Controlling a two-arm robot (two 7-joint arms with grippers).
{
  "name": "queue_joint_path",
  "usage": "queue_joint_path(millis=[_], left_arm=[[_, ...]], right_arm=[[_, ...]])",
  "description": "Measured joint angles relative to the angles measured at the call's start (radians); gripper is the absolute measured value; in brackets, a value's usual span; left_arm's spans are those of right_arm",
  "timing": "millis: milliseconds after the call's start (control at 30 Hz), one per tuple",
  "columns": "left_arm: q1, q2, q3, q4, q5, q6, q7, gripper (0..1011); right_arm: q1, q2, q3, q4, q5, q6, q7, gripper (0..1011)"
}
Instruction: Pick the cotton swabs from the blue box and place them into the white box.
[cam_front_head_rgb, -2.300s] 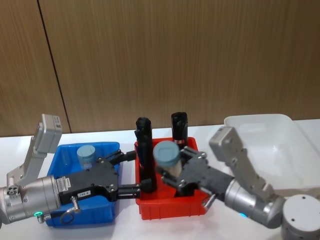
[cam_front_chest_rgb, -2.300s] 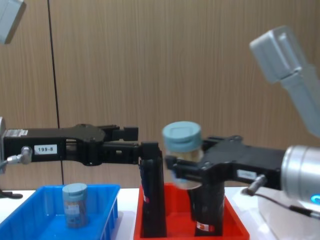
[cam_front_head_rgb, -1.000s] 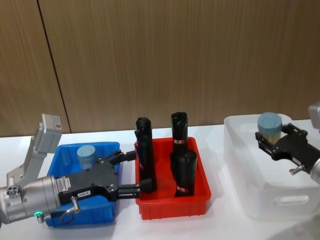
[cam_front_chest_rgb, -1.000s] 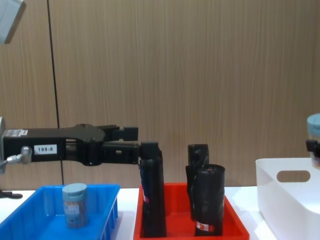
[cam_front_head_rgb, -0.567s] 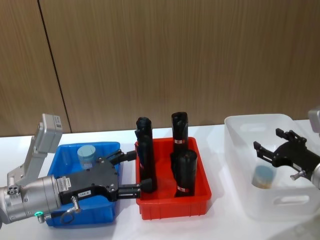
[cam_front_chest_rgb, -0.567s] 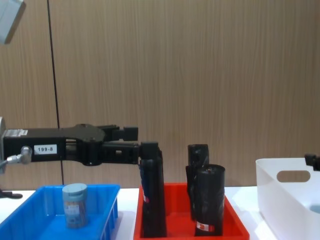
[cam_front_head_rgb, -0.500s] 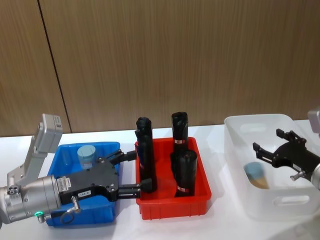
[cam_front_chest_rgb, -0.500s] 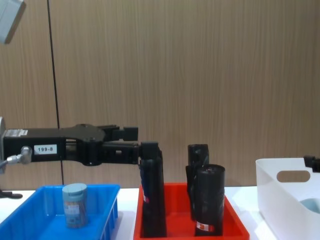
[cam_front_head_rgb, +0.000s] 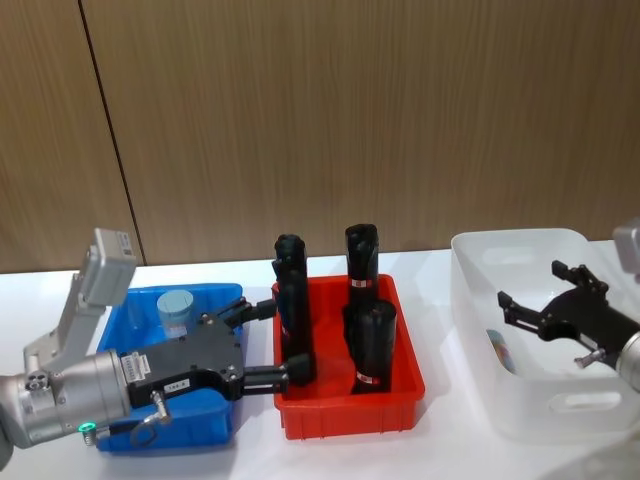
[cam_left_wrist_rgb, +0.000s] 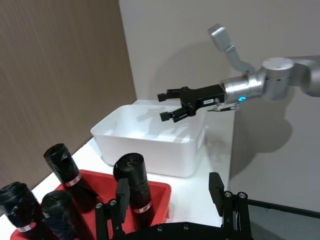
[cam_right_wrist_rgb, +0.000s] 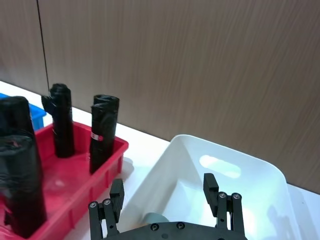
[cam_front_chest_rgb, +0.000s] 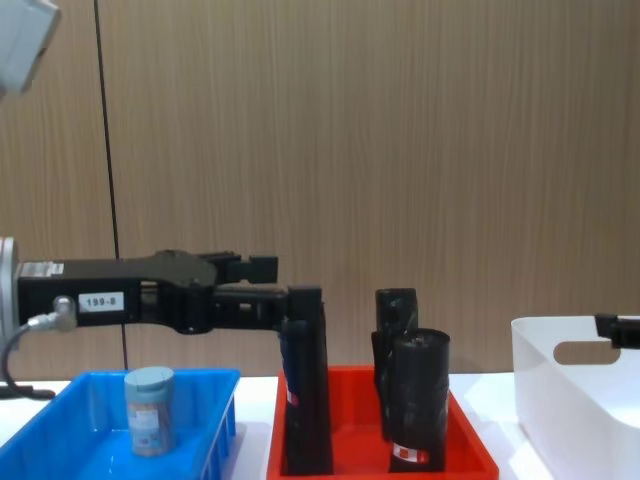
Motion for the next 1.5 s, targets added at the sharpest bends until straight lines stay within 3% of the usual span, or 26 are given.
queue_joint_path(millis=[933,1500], left_arm=[[0.051,-0.042,0.057,-0.077,0.101,-0.029,0.358,1004],[0.084,-0.068,0.093,-0.126,0.165,-0.048,0.585,1004]], right_arm=[[-0.25,-0.078,-0.028,-0.352,0.046,-0.039,-0.238,1001],[-0.27,-0.084,-0.031,-0.379,0.049,-0.041,-0.257,1001]])
